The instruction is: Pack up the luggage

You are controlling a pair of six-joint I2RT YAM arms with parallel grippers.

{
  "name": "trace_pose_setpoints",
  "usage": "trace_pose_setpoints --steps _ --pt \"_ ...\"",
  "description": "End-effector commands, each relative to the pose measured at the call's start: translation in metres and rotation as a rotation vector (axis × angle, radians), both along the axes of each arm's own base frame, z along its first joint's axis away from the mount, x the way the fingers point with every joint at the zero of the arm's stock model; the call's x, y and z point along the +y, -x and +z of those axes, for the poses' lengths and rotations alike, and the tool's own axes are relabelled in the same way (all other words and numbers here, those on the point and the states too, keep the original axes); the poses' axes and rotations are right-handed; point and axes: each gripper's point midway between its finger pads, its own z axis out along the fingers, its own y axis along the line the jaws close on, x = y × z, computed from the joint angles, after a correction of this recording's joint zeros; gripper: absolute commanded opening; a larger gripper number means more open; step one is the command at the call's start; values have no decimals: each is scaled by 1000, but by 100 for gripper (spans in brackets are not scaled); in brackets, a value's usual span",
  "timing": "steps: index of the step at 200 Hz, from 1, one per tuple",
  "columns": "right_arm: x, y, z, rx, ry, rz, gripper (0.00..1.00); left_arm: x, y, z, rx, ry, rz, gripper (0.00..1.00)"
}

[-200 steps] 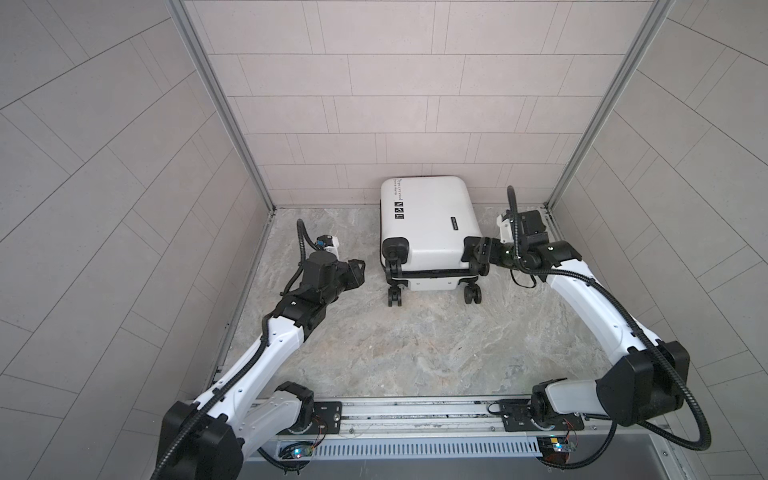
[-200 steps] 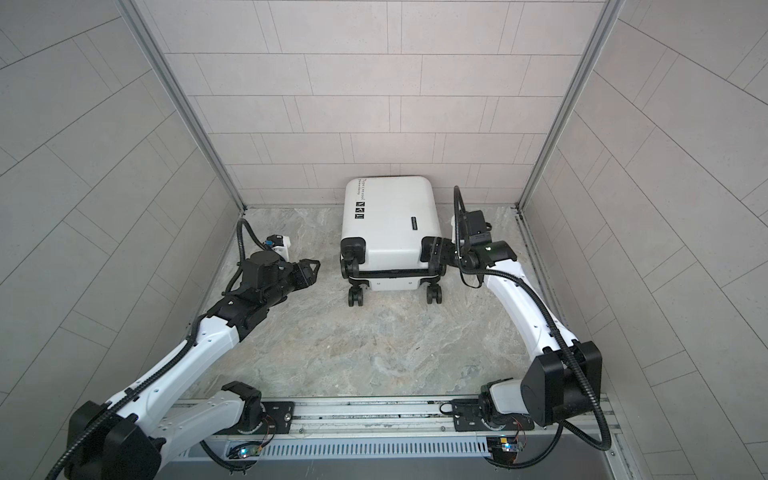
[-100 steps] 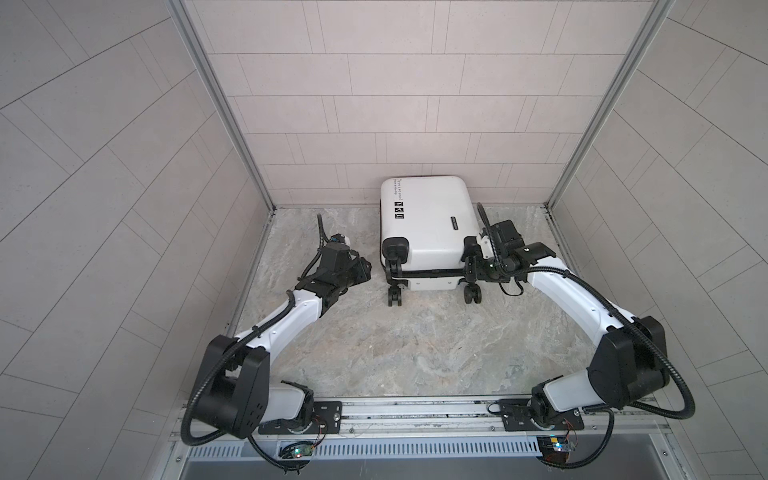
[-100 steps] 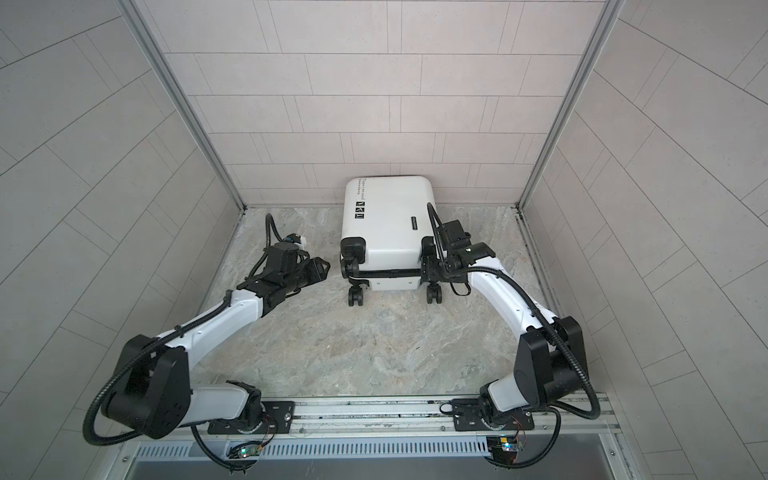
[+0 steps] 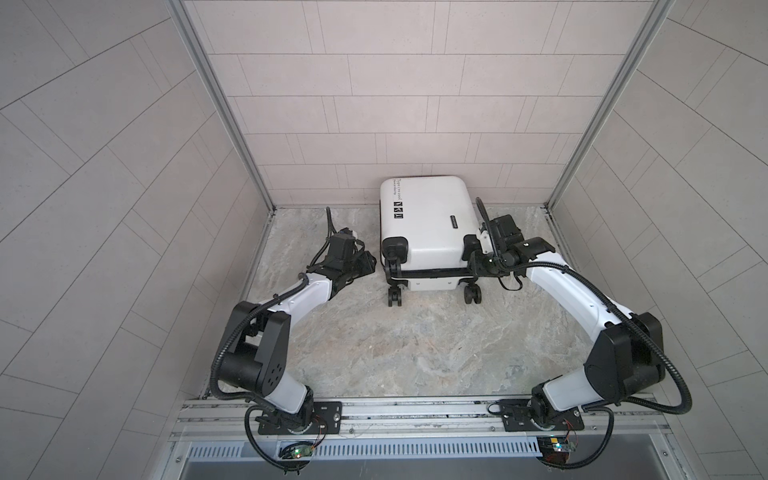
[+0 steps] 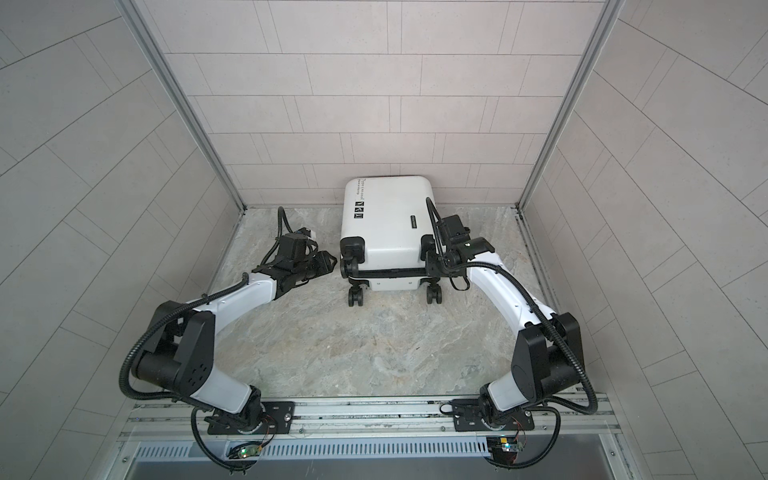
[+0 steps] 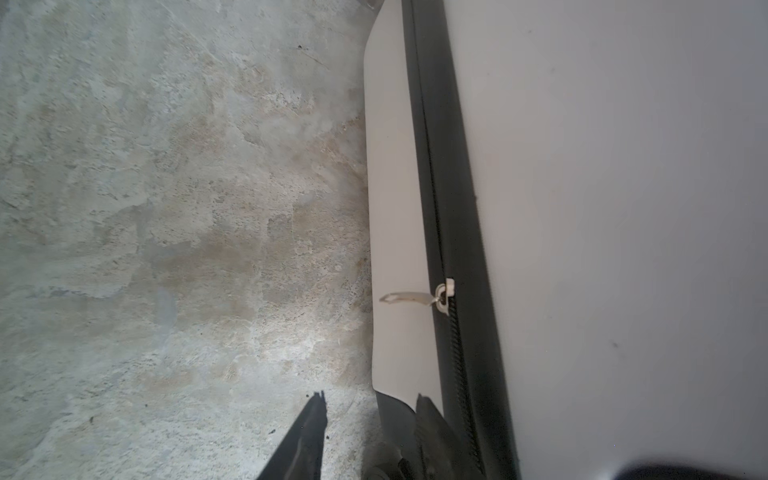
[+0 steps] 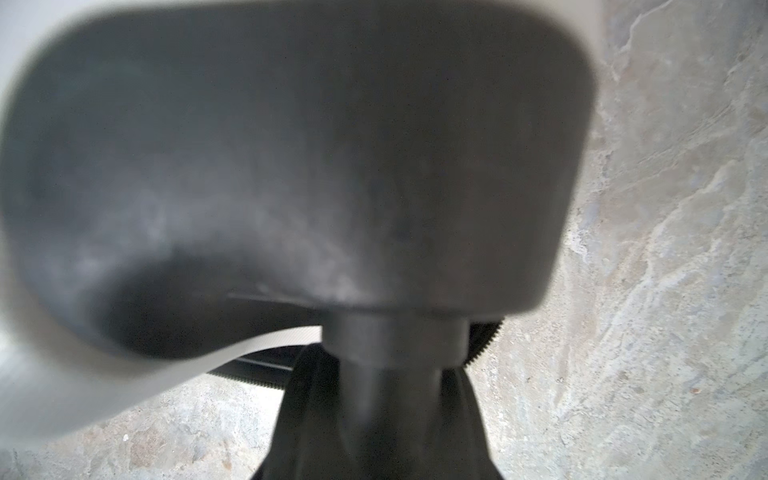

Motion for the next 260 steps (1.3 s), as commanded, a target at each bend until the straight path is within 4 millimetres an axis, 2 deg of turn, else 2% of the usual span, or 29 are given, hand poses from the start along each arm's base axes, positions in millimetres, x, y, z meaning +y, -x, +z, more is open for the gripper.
trace_pose_setpoints --steps 1,28,62,81,110,138,152,174,194,222,250,260 --pt "1 1 43 -110 -18 18 19 -10 -4 5 -27 5 -38 41" --pt "-3 4 53 -136 -10 8 13 -23 0 4 -31 -4 -76 40" --pt "-13 5 59 -154 28 -26 10 -37 4 1 -31 -9 -112 40" --pt "-23 7 50 -138 58 -48 10 -44 6 -2 -30 -9 -128 40" --pt "-39 11 22 -75 63 -94 11 -56 10 -5 -25 -12 -158 40" --pt "-52 15 0 -19 48 -129 23 -67 15 -6 -31 -17 -182 40" --pt "-57 17 -3 -1 40 -142 37 -70 16 -6 -34 -21 -190 40" --pt "-61 20 3 -14 33 -153 57 -73 18 -2 -45 -26 -196 40" --pt "-62 23 15 -46 28 -158 68 -67 20 4 -55 -45 -182 40" --pt "-59 28 33 -73 2 -146 74 -54 24 18 -88 -84 -159 40" --pt "-54 36 55 -126 -18 -141 74 -27 27 28 -124 -114 -79 40" --pt "-46 40 63 -151 -25 -125 74 -16 28 32 -140 -112 -50 40"
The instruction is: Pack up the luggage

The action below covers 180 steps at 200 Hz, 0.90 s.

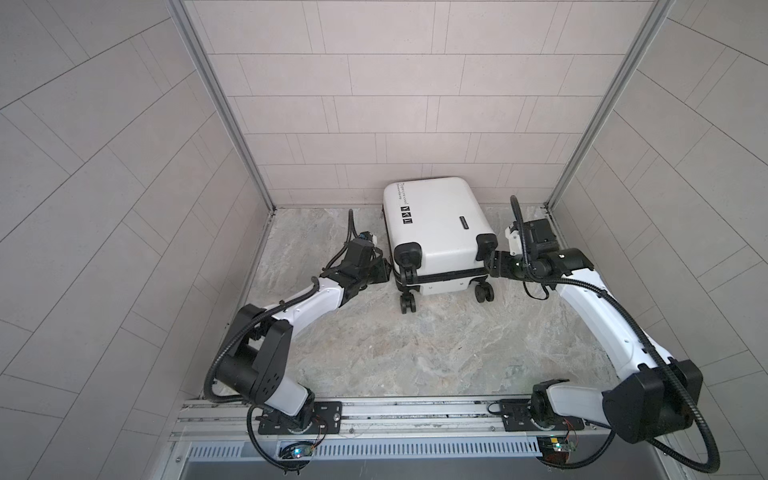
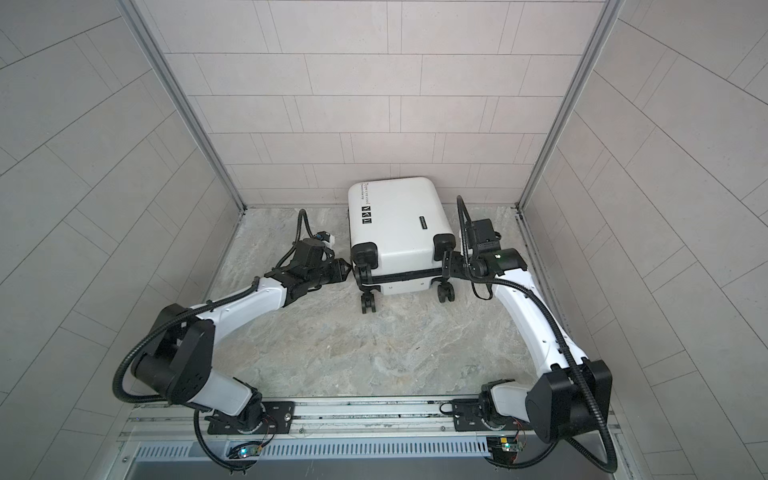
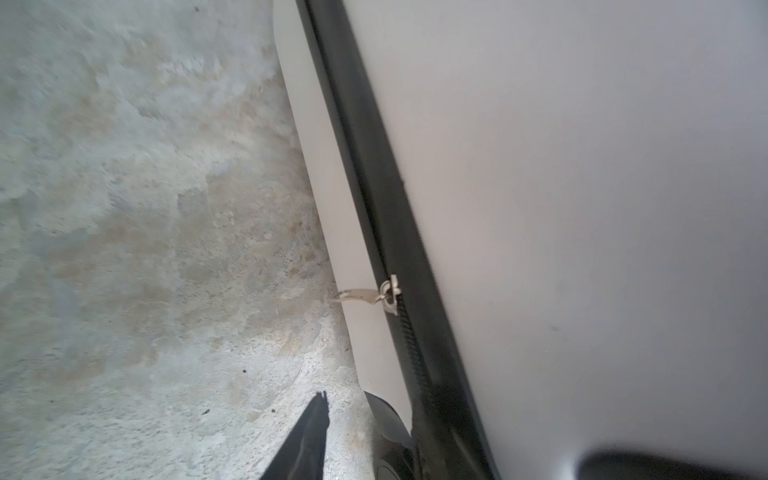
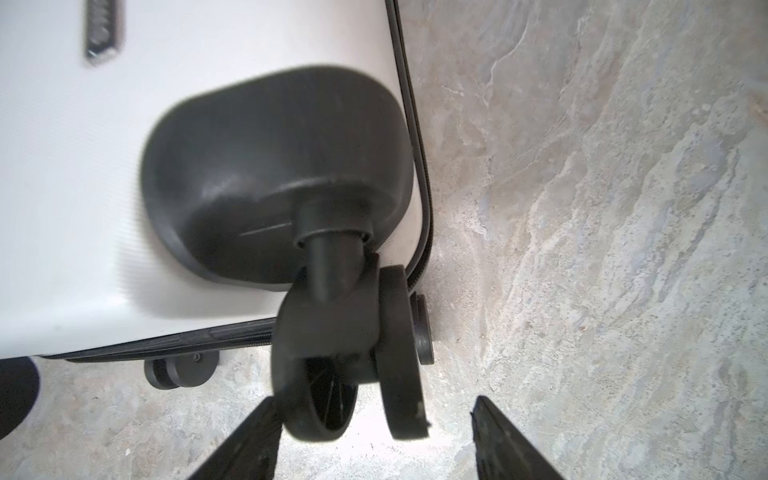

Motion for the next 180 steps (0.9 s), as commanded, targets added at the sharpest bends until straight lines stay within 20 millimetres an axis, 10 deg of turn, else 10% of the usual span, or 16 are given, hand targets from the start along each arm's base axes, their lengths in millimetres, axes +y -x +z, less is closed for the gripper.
trace_pose_setpoints --steps 1,110,180 --pt "9 12 25 -53 -13 9 74 26 1 16 -68 -23 70 40" --pt "213 38 21 -2 27 398 76 60 12 21 -269 47 161 46" --pt "255 17 -16 56 149 424 77 61 22 7 -267 95 169 46"
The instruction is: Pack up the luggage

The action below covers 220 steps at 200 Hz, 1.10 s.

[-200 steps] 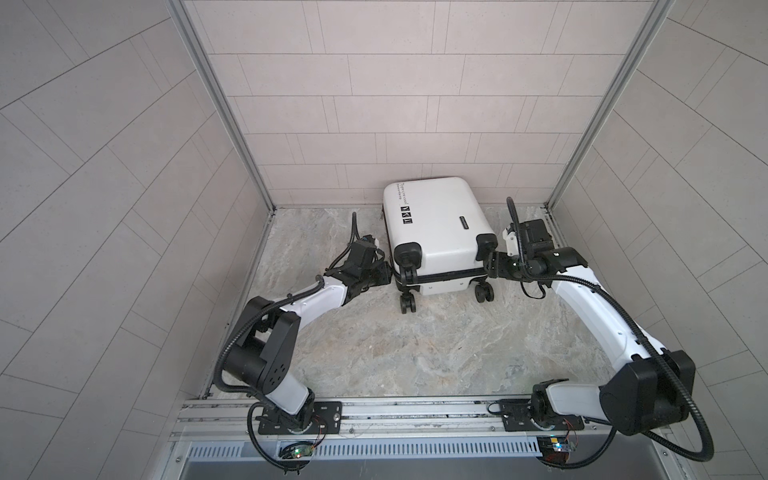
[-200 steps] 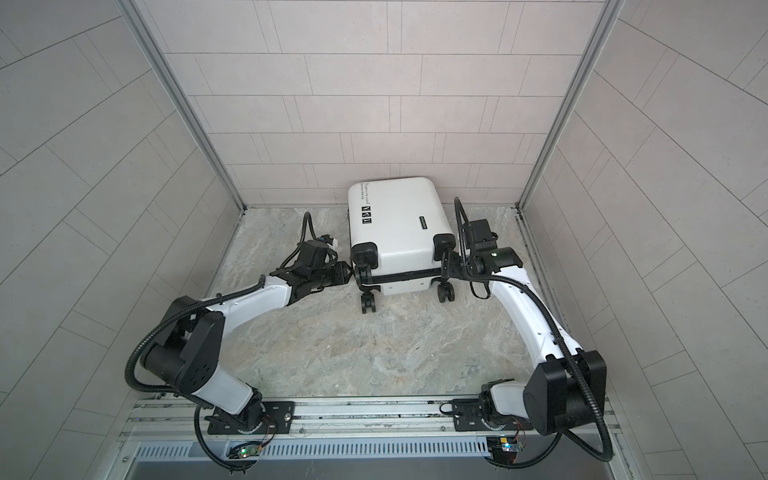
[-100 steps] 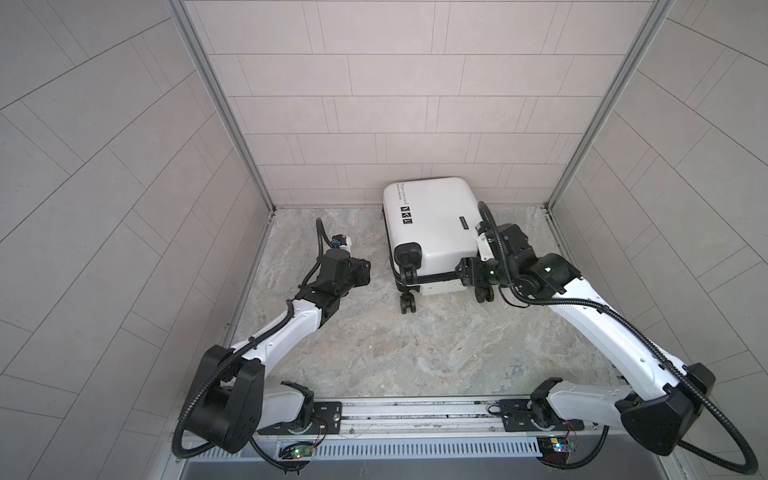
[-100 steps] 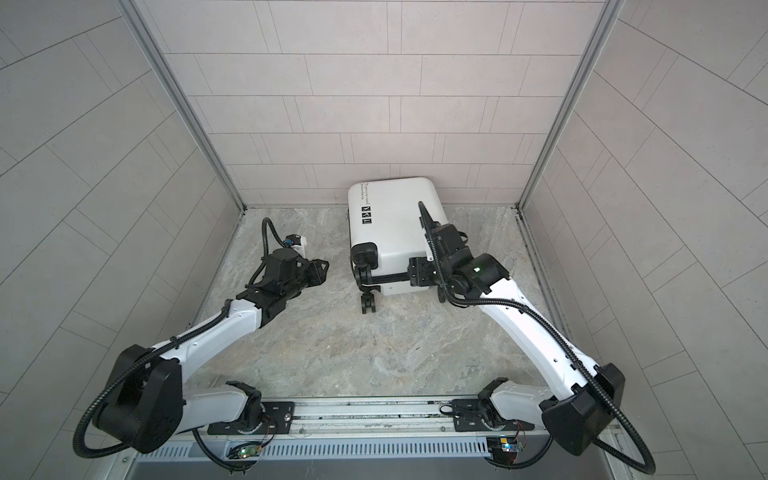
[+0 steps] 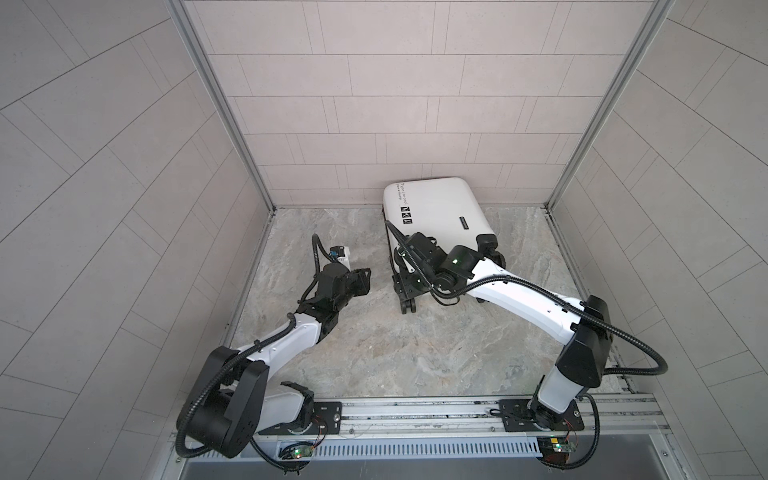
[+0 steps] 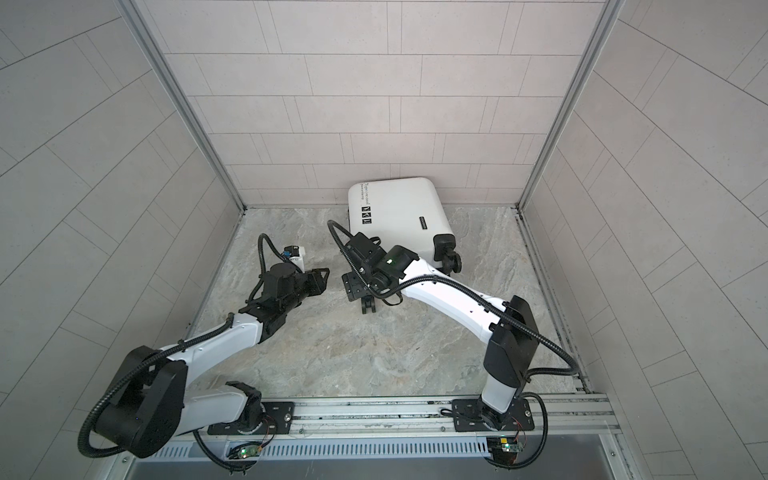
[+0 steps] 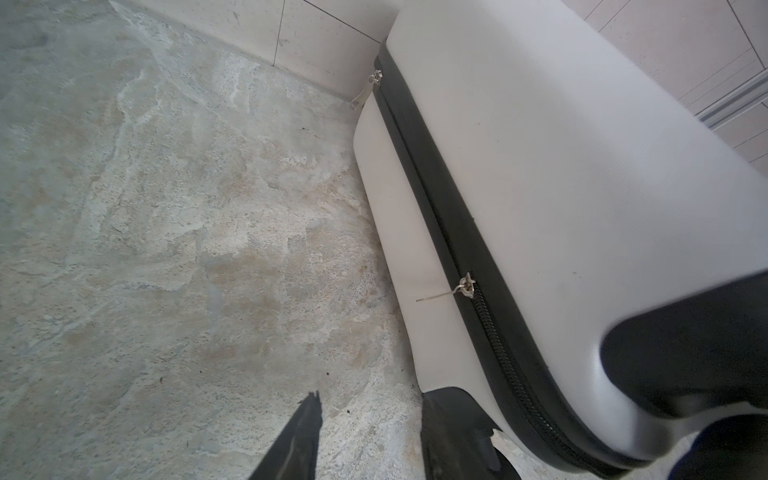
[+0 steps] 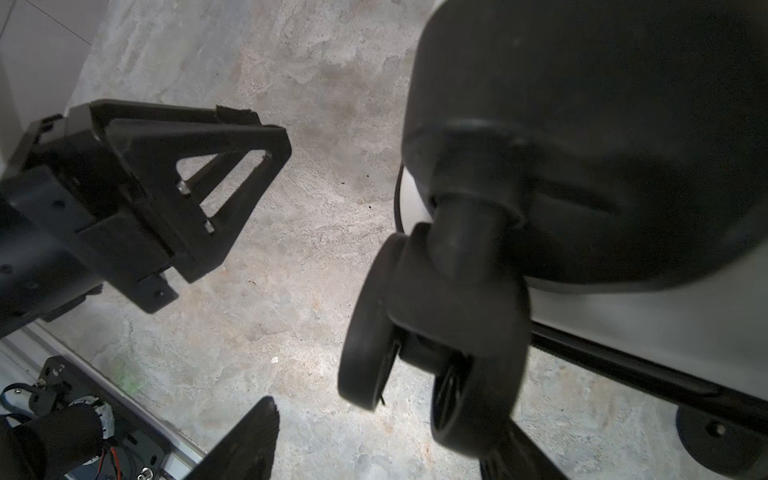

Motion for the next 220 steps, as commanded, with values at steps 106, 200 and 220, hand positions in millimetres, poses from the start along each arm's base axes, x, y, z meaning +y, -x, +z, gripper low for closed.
trace_pose_setpoints --steps 106,200,220 --pt "-3 -38 -16 -72 128 -103 41 5 -5 78 -295 35 8 54" --pt "-29 -21 -10 -94 125 -87 13 3 1 123 -411 -7 -31 89" --pt "-40 -17 -6 -101 125 -94 12 11 -1 120 -411 -32 12 100"
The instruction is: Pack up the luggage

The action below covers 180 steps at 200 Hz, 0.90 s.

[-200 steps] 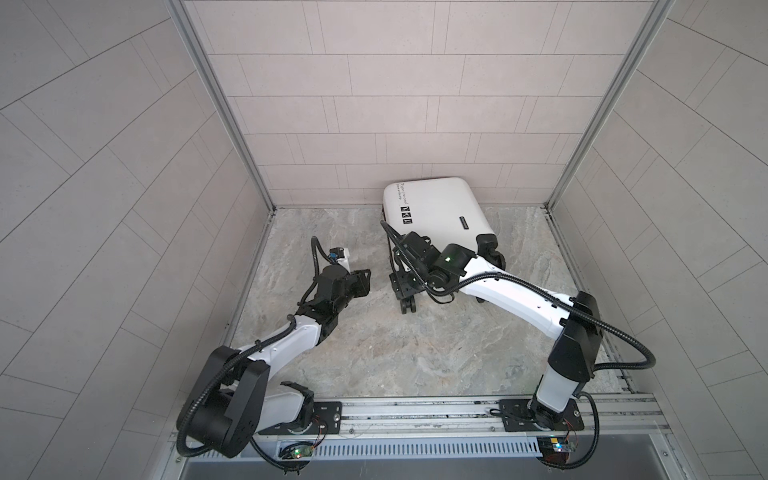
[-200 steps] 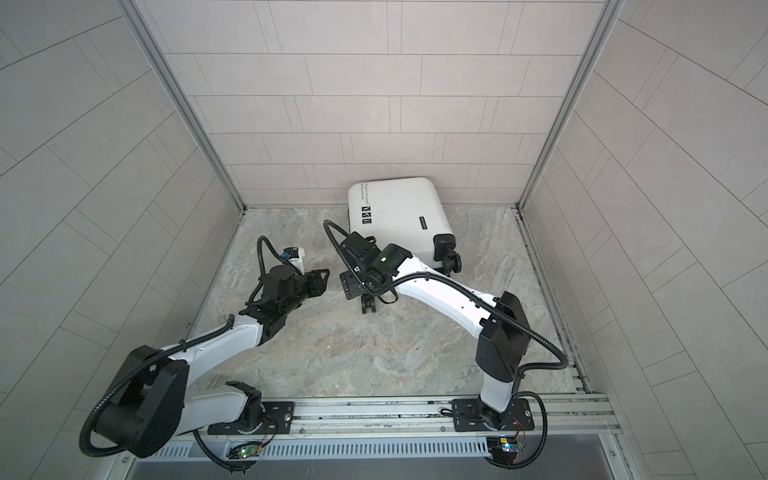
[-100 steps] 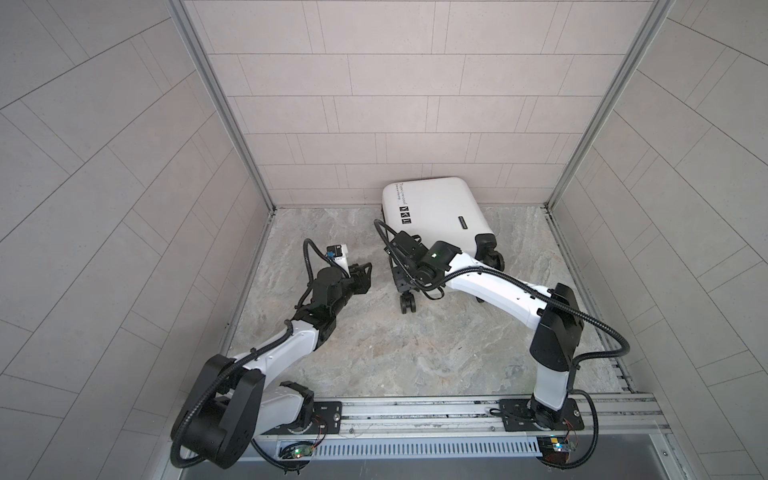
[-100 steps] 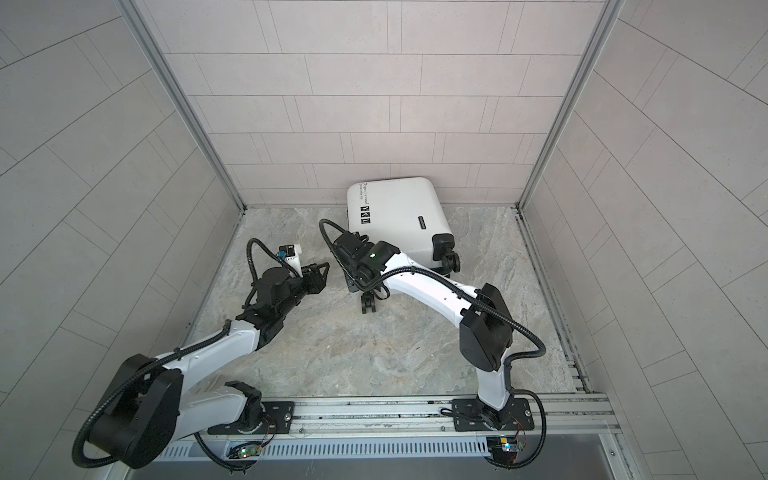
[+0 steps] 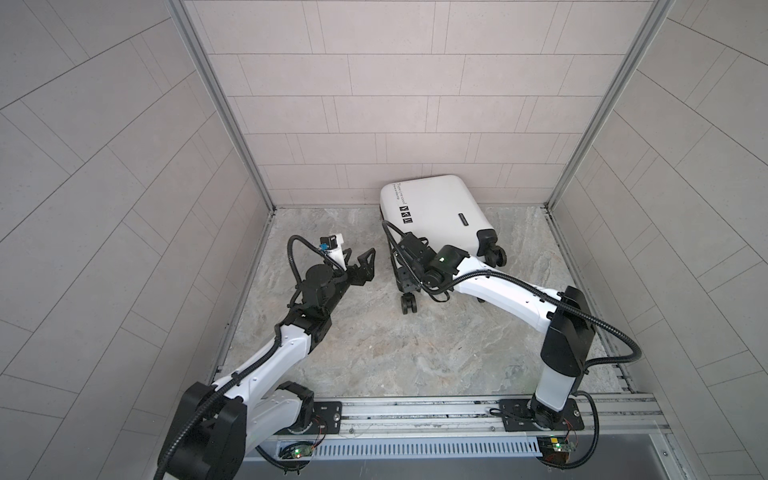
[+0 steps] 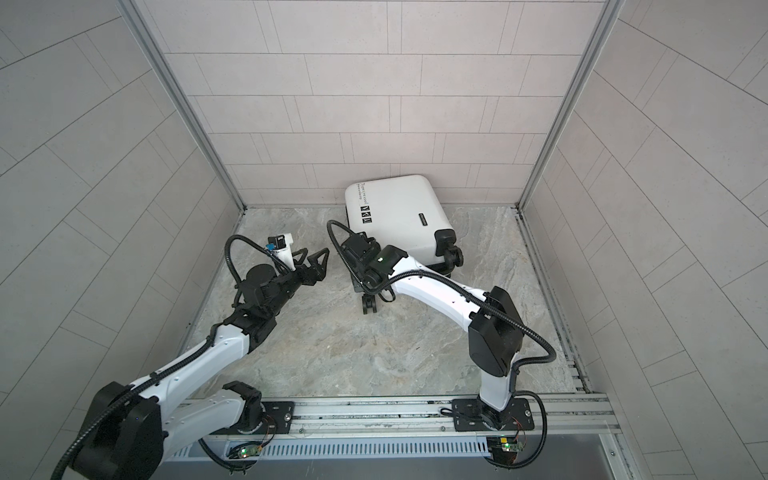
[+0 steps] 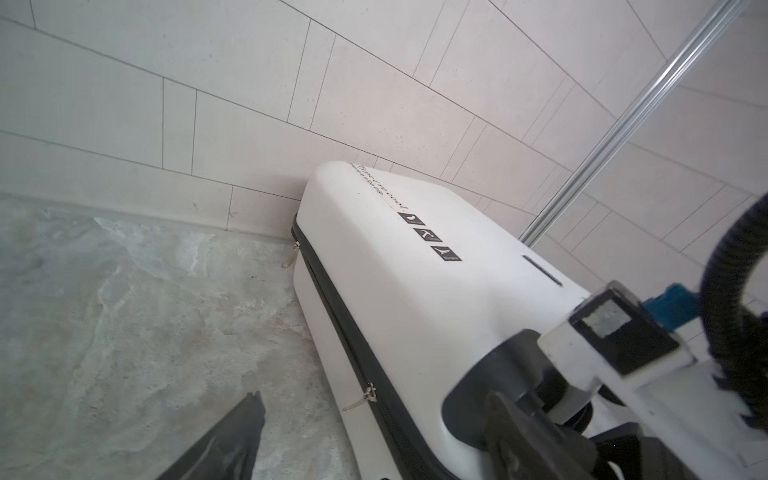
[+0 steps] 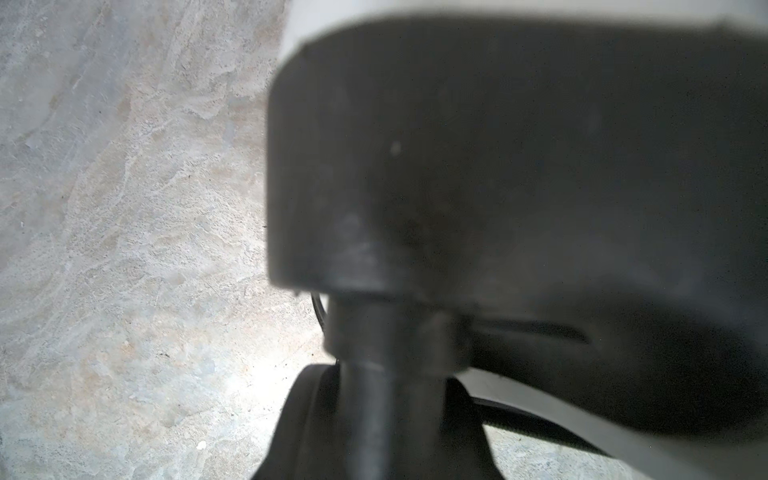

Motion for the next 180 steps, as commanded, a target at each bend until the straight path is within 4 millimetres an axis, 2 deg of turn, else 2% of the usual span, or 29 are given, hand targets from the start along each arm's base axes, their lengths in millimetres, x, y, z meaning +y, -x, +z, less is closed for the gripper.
trace_pose_setpoints --steps 1,14,31,40,75,113,139,180 --pt "-20 14 18 -16 21 27 12 11 -5 15 -45 -26 60 100" --pt "-28 18 20 -20 19 22 12 8 -5 17 -65 -42 41 100" --pt "-38 20 23 -24 15 20 11 -11 -2 15 -93 -60 -64 100" --pt "-43 21 22 -19 12 18 11 -21 -1 13 -104 -52 -114 96" --pt "-62 22 24 -3 -1 3 10 -53 2 -17 -92 -27 -244 79" --pt "-76 25 28 -5 0 12 12 -103 16 -51 -116 -184 -362 73" --pt "-84 29 29 -8 11 23 16 -114 13 -73 -101 -221 -388 69" --pt "-98 33 26 -5 26 32 16 -128 8 -106 -72 -233 -449 62"
